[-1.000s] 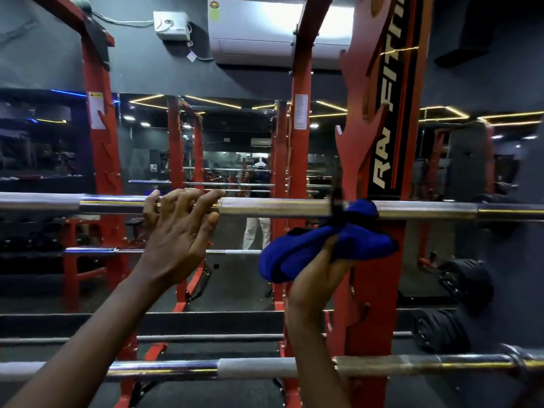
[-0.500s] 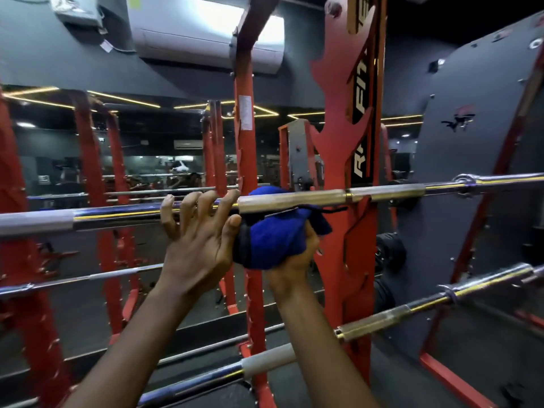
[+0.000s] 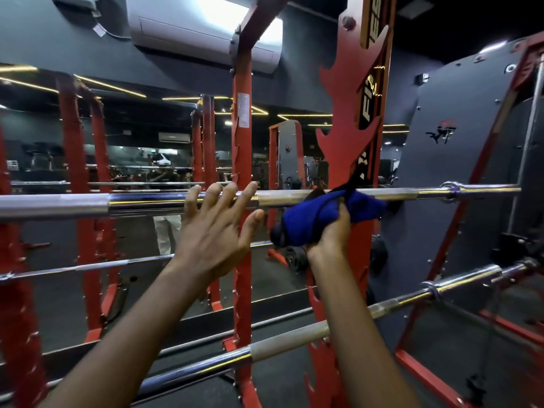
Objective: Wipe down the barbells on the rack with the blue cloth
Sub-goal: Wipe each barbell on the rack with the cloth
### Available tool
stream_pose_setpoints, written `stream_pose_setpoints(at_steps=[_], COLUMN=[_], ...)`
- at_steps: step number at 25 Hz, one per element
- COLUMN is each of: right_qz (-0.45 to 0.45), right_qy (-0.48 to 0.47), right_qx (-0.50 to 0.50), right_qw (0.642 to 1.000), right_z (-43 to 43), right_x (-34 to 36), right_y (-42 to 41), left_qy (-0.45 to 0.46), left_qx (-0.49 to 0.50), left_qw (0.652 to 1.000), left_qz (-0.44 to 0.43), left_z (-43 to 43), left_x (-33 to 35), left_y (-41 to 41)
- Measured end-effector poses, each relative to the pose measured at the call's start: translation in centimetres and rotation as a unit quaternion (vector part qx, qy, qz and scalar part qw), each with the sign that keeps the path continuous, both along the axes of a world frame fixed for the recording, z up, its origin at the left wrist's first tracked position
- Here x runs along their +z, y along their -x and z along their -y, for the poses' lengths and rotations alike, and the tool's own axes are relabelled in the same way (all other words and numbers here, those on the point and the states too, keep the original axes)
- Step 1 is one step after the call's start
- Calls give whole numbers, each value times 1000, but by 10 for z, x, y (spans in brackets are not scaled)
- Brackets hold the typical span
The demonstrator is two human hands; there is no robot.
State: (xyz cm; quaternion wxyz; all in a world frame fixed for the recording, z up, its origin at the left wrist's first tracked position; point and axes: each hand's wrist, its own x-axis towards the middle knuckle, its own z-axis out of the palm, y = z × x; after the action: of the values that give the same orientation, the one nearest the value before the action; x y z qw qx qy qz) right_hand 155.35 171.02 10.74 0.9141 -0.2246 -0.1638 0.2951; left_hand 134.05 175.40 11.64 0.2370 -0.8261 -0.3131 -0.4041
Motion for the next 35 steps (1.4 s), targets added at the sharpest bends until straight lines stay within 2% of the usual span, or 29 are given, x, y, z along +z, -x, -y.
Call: stream_pose_setpoints(at_steps=[2,4,5,7,10,11,14,15,17,20,22,23,24,27,28,29,32,35], right_qz=[31,188,281,442,572,590,571,568,591,675,723,726,711,619,613,635,747,793], right_qy=[75,157,156,128,110,118,151,162,155,102,68,52,48,97,117,134,176,232], right_qx=[-172,-357,-406,-448,-459,-455,-437,-442,-452,-432,-427,-438,-452,-469,-465,-451,-343,-260], right_qw=[982,901,855,766,671,657,678,675,650,589,538,528,536,623,628,613,541,499], right_z=[11,7,1,-12,0,7,20,20,9,-6,-3,0,2,8,7,5,4,-1], right_x=[9,5,-3,-15,10,18,29,28,21,8,10,13,17,25,29,31,49,73], right_y=[-9,-3,7,23,11,0,-33,-33,-12,25,13,1,-11,-8,3,14,42,66], left_qy=[-27,-46,-51,-68,-77,-74,-40,-28,-30,-41,-44,-41,-35,-15,-13,-13,-26,-35], left_qx=[43,54,60,72,71,74,121,132,136,123,115,107,94,76,81,89,103,86], left_qw=[998,997,997,995,994,994,991,989,986,988,989,990,992,996,996,995,994,994], left_qz=[-21,-23,-27,-32,-10,-4,43,66,87,88,82,81,80,50,40,35,33,52], left_z=[-12,-22,-25,-27,-23,-22,-20,-20,-19,-17,-15,-15,-16,-17,-20,-23,-30,-30], left_x=[10,18,20,18,13,11,7,5,2,2,2,2,3,5,6,8,8,4], left_y=[27,62,74,80,70,70,76,77,76,78,80,82,84,94,99,105,114,110])
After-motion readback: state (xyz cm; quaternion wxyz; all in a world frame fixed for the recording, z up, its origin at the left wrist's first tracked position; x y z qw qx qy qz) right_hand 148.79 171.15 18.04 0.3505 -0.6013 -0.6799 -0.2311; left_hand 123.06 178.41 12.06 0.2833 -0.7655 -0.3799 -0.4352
